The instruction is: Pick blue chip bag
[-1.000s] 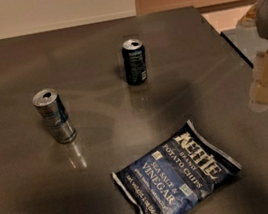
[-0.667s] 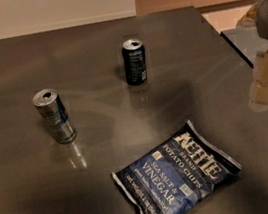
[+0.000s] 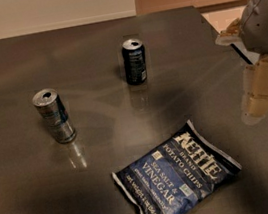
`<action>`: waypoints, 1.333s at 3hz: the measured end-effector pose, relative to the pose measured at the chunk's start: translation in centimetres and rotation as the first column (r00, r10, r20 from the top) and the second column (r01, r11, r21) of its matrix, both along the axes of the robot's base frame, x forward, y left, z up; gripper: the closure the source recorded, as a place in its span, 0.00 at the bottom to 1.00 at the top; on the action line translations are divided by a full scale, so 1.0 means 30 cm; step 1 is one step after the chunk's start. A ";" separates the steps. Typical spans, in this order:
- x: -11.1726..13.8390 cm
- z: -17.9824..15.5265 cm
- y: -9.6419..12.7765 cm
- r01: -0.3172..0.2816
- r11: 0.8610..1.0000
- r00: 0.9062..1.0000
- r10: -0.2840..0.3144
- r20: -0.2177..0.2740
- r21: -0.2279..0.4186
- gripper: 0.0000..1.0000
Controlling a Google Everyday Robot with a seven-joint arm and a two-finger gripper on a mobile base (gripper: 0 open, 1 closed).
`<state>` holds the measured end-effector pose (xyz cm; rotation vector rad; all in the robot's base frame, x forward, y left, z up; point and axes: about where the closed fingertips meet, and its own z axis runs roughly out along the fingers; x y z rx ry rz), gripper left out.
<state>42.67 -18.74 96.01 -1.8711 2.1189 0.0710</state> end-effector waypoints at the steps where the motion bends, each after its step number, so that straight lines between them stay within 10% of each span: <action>1: -0.054 -0.061 0.068 -0.121 0.992 0.992 0.122 -0.027 0.043 0.00; 4: -0.261 -0.311 0.260 -0.404 0.914 0.914 0.405 -0.026 0.026 0.00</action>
Offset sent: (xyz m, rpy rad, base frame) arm -0.0719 0.0591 -0.0731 0.0960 0.1230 0.3704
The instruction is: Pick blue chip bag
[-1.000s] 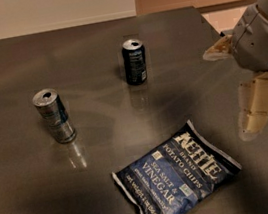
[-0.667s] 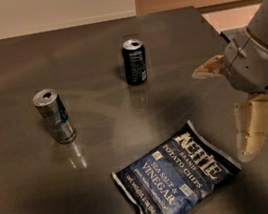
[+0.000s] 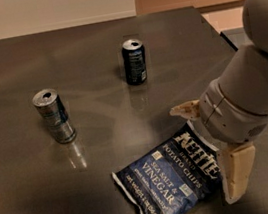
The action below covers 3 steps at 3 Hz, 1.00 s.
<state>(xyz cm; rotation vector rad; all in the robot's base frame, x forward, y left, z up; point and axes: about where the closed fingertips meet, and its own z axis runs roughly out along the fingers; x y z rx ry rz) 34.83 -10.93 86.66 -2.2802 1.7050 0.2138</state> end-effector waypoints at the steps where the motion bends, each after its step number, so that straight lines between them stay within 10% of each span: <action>1: -0.015 -0.065 0.026 -0.040 0.999 0.999 0.040 0.001 -0.021 0.00; 3: -0.024 -0.138 0.072 -0.098 0.993 0.995 0.097 -0.011 -0.067 0.15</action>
Offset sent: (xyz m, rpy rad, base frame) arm -0.0082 0.0219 -0.0502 -0.0660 0.0054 0.1083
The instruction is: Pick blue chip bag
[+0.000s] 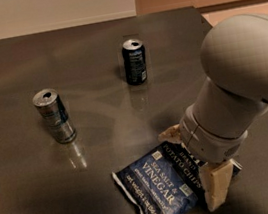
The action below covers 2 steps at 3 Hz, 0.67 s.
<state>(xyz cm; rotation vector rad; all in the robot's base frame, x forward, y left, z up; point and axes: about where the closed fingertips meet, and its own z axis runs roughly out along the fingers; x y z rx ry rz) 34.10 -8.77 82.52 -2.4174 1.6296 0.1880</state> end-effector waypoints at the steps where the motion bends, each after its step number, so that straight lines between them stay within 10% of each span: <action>1: 0.001 -0.006 0.006 -0.013 1.000 1.000 0.013 -0.007 -0.021 0.39; 2: 0.010 0.016 0.001 -0.018 0.999 1.000 0.018 -0.013 -0.030 0.61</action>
Offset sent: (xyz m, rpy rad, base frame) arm 0.0077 -0.0034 0.0151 -0.0398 0.0247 0.0233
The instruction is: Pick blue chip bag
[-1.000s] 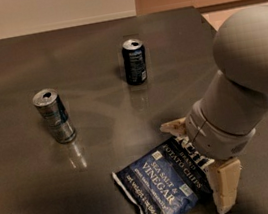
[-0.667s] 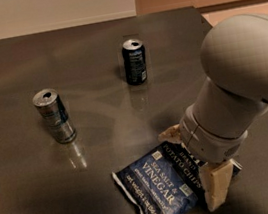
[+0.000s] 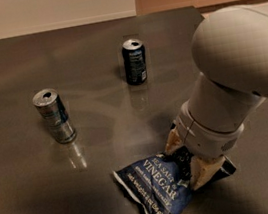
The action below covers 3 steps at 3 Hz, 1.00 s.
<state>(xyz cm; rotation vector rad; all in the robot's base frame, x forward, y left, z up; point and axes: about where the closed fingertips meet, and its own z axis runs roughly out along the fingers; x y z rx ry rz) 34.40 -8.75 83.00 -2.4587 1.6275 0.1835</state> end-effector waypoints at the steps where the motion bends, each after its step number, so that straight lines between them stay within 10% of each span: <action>1: 0.030 0.065 -0.018 0.019 1.000 1.000 -0.019 -0.005 0.011 0.85; 3: 0.165 0.279 -0.082 0.111 0.992 0.994 -0.110 -0.015 0.065 1.00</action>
Offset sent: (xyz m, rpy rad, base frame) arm 0.0550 -0.0299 0.0890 0.0615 0.0206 -0.1266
